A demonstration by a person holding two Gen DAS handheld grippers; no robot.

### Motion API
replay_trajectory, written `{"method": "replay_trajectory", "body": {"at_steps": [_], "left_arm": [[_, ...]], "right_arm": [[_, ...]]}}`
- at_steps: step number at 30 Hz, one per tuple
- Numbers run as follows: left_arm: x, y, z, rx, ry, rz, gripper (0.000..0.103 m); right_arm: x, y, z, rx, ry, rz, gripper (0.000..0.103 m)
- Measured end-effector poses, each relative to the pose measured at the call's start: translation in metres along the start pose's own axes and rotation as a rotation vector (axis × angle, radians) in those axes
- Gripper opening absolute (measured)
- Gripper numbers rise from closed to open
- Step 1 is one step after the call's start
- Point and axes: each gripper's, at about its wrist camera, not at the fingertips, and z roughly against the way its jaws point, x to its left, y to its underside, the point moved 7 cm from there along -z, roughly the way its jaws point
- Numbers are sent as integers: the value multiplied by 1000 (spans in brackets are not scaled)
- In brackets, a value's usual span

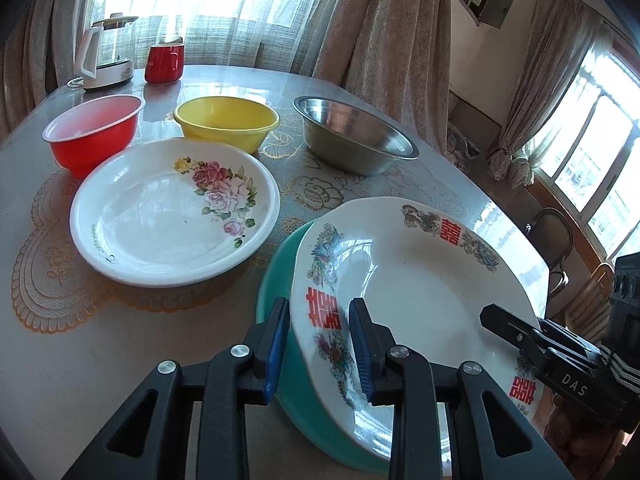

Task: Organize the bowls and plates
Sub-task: 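Lift the large plate with the left tool and carry it over the teal plate, then lower the large plate onto the teal plate and open the left tool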

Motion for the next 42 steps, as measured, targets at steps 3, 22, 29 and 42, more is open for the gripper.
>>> {"method": "replay_trajectory", "body": {"at_steps": [3, 22, 29, 42], "left_arm": [[-1, 1, 3, -6, -1, -6, 31], [-2, 11, 7, 7, 41, 21, 23], [-6, 16, 11, -4, 7, -15, 32], [19, -1, 70, -140, -153, -128, 83]], "right_arm": [[-1, 6, 8, 18, 7, -13, 34], [-9, 1, 4, 0, 82, -54, 24], [4, 5, 16, -47, 142, 32, 36], [26, -18, 49, -163, 197, 121, 40]]}}
